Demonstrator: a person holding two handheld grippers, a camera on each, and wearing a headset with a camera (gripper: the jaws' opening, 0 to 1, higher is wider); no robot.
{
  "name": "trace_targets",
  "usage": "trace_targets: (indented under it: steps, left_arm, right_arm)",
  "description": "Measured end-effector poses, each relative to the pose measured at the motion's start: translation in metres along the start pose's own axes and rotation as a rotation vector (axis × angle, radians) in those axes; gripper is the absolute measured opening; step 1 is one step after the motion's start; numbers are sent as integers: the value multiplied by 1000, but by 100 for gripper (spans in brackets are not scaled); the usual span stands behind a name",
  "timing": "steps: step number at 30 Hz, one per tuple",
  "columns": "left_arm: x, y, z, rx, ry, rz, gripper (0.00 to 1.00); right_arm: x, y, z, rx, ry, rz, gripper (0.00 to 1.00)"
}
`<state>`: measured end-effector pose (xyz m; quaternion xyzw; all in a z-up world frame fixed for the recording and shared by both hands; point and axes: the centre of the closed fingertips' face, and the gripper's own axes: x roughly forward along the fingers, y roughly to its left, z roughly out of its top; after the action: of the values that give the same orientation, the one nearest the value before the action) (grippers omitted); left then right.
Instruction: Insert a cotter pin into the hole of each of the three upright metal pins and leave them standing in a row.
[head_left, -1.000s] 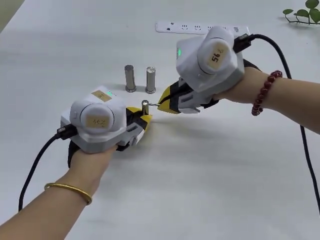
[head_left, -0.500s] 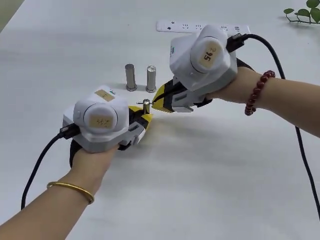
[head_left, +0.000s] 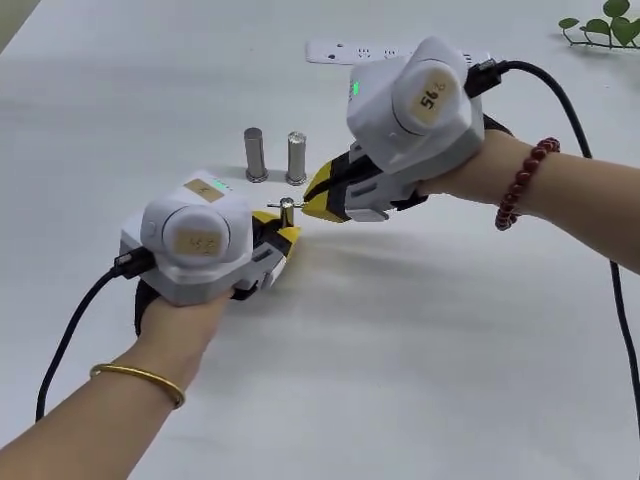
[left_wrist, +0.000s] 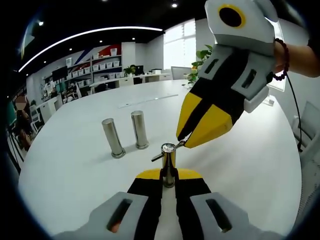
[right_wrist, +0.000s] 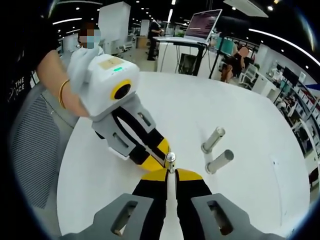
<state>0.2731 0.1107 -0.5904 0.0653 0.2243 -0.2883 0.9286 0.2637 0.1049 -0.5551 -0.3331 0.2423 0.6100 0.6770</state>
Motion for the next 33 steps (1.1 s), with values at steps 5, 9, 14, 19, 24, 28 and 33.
trace_targets:
  steps: [5, 9, 14, 19, 24, 28, 33]
  left_arm:
    - [0, -1, 0, -1, 0, 0, 5]
    - [-1, -1, 1, -5, 0, 0, 5]
    - [0, 0, 1, -4, 0, 1, 5]
    - [0, 0, 0, -3, 0, 2, 5]
    - [0, 1, 0, -4, 0, 1, 5]
    - [1, 1, 0, -1, 0, 1, 5]
    - [1, 1, 0, -1, 0, 2, 5]
  right_arm:
    - [1, 1, -2, 2, 4, 4, 0]
    - [3, 1, 0, 2, -2, 2, 0]
    - [4, 0, 3, -5, -6, -1, 0]
    - [5, 0, 4, -6, -10, 0, 0]
    - [7, 0, 5, 5, -12, 0, 0]
    - [8, 0, 7, 22, -24, 1, 0]
    - [5, -2, 5, 43, -31, -18, 8]
